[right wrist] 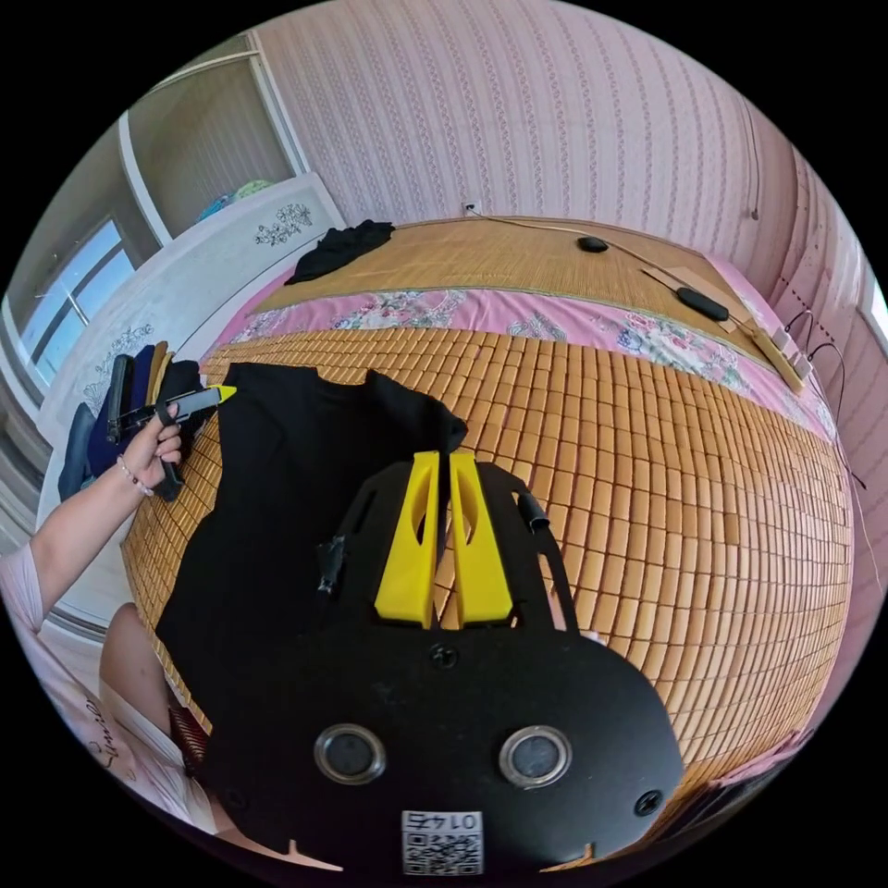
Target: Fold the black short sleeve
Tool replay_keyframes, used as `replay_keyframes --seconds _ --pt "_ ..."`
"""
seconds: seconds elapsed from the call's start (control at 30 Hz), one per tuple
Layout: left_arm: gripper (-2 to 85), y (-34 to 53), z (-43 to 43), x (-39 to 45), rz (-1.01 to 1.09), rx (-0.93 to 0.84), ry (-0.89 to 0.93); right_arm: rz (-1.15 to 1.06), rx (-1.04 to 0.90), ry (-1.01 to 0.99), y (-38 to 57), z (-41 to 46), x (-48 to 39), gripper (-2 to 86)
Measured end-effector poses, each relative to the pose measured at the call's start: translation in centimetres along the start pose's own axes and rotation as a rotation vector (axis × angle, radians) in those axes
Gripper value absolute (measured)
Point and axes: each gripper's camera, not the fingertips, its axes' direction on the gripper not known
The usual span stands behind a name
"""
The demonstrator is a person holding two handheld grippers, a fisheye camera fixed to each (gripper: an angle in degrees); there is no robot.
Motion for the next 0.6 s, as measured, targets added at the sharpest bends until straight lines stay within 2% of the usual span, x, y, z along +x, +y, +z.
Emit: replay_keyframes --seconds 0.13,0.3,0.43,0.53,0.6 --pt "-1.0 1.6 -4.0 0.9 0.128 0.004 0.093 -0.069 0.054 -0.051 2.2 -3.0 -2.3 -0.1" --pt "-1.0 8.9 -11.3 2.0 0.298 -0.033 0.189 -0.149 0.084 -0.136 10.2 -8.5 -5.7 0.0" --pt "-1.0 19.6 -14.6 1.3 0.281 -0.147 0.264 -0.104 -0.064 -0.152 20.5 -8.3 -8.4 0.2" --pt "-0.9 27.6 -13.3 0.6 0.241 -0.276 0.199 0.022 -0.223 -0.167 26.1 -5.1 -9.6 0.3" --pt "-1.0 30.8 -12.3 0.3 0.212 -0.337 0.138 0.064 -0.236 -0.154 27.9 -4.5 -10.4 0.1"
